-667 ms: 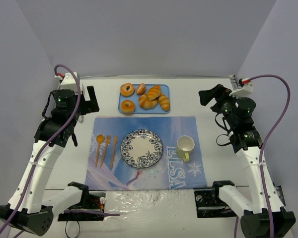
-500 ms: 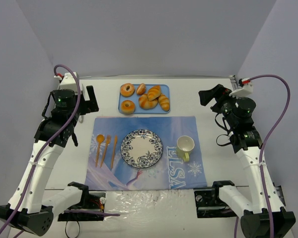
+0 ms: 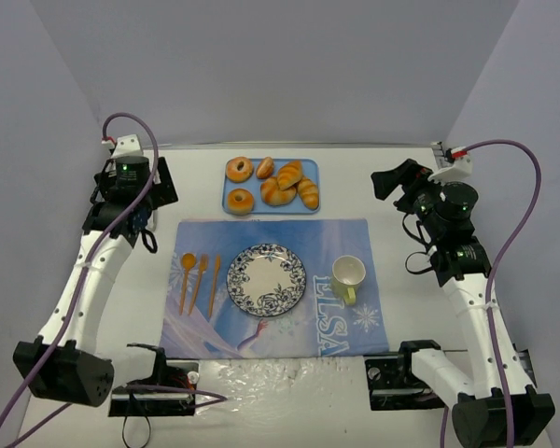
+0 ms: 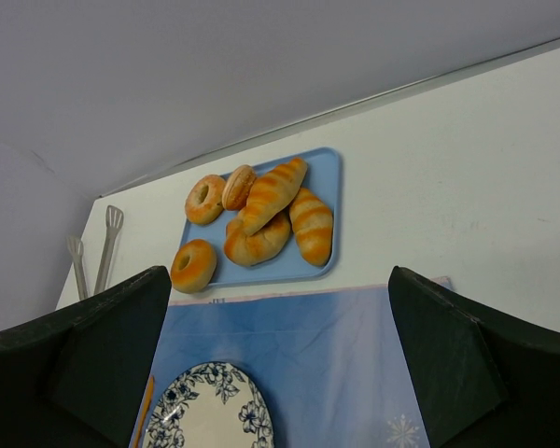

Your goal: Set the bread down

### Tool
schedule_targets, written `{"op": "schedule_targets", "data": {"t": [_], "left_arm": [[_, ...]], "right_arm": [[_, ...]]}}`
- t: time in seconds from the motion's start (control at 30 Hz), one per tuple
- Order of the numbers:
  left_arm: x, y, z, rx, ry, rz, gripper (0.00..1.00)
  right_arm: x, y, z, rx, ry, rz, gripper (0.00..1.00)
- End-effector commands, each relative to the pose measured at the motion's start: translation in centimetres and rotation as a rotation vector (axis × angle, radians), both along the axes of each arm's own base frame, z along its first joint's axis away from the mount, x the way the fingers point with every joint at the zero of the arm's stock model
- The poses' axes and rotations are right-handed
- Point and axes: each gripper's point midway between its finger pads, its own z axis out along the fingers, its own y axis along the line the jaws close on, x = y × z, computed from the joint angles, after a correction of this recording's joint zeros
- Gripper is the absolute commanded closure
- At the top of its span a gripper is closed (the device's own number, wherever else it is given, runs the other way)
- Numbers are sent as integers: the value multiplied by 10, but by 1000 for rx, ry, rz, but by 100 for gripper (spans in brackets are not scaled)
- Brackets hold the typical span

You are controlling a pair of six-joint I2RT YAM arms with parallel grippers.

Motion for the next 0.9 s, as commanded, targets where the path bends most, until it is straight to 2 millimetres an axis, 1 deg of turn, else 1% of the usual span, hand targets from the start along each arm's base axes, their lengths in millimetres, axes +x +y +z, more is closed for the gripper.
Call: {"op": "schedule_targets", "data": {"t": [0.0,0.07,0.13,0.2,0.27,0.33,0.43,0.5,0.53,0.63,0.87], "left_arm": [[20,27,-4,-22,-2,130,3],[29,38,-19,-32,37,170,3],[35,44,-28,-46,58,194,3],[46,59,-49,-71,94,231,3],[54,67,-53,-70,93,249,3],[62,70,-64,-65,118,254,3],[81,74,-86,-52,159,257,3],[90,77,-97,-53,172,256,3],[95,77,-107,-54,193,256,3],[107,80,-127,-65,223,258,3],[120,90,-150,-71,254,264,3]], "right_arm": [[10,6,15,24,-70,26,0],[11,8,13,33,-72,34,0],[12,9,11,39,-72,37,0],[13,10,10,40,-70,42,0],[14,10,8,38,-68,42,0],[14,10,7,37,-65,43,0],[16,10,7,32,-65,42,0],[16,9,9,28,-70,39,0],[15,9,9,26,-72,37,0],[15,6,8,21,-75,24,0],[19,5,0,5,-59,21,0]]}}
